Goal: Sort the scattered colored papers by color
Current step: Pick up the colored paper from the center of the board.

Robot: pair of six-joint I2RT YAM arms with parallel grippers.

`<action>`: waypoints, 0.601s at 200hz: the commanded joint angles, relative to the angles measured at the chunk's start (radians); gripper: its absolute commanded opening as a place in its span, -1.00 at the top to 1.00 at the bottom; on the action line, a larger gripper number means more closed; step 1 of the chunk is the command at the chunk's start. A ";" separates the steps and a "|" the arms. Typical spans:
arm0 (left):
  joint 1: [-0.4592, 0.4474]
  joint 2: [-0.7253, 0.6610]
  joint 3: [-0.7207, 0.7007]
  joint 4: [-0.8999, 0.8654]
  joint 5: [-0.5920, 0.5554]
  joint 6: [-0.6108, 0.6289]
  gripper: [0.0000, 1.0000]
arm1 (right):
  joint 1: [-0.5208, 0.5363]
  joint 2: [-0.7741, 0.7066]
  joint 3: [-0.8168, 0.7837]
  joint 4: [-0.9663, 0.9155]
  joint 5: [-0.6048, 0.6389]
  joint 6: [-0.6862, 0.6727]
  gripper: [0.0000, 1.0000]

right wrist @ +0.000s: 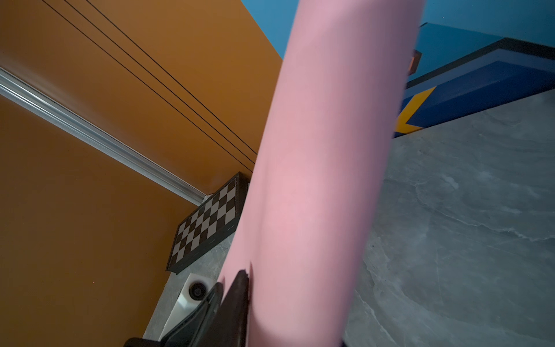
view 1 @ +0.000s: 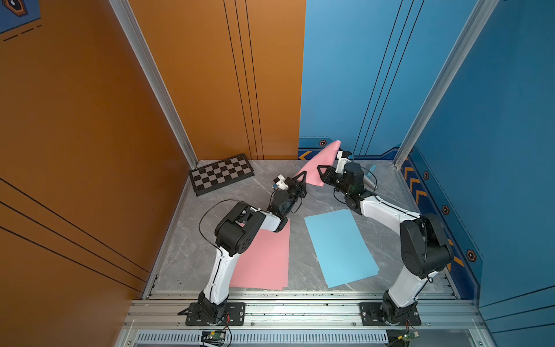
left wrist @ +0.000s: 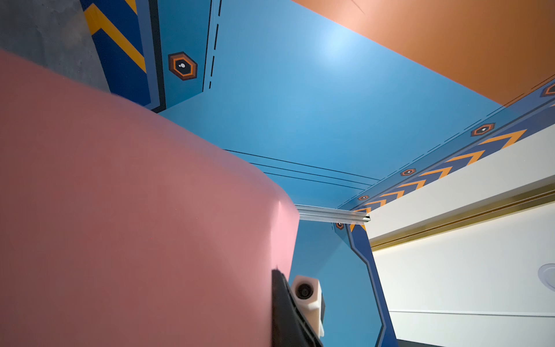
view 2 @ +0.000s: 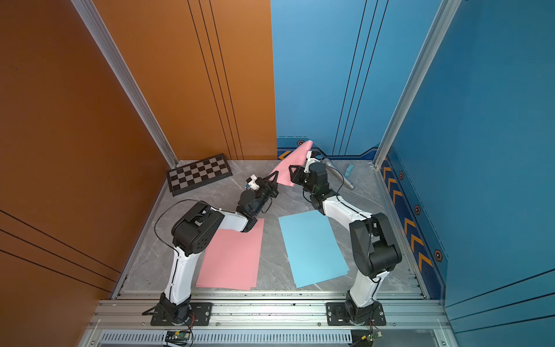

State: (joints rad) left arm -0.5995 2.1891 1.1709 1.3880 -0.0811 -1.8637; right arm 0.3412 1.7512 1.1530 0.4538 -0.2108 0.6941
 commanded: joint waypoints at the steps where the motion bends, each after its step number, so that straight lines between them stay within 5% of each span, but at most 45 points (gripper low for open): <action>1: 0.013 0.012 0.028 0.022 0.006 0.028 1.00 | -0.005 -0.045 -0.027 0.037 0.022 0.014 0.32; 32: 0.042 0.004 0.073 0.022 0.103 0.102 1.00 | -0.019 -0.063 -0.033 -0.006 -0.016 0.008 -0.24; 61: 0.112 -0.067 0.107 -0.180 0.355 0.232 1.00 | -0.073 -0.138 -0.075 -0.092 -0.081 -0.013 -0.60; 120: 0.226 -0.195 0.151 -0.718 0.799 0.610 1.00 | -0.189 -0.320 -0.145 -0.314 -0.196 -0.087 -0.89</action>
State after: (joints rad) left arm -0.3954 2.0552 1.2984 0.9363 0.4683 -1.4769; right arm 0.1673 1.4841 1.0348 0.2615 -0.3405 0.6548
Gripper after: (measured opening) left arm 0.040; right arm 0.935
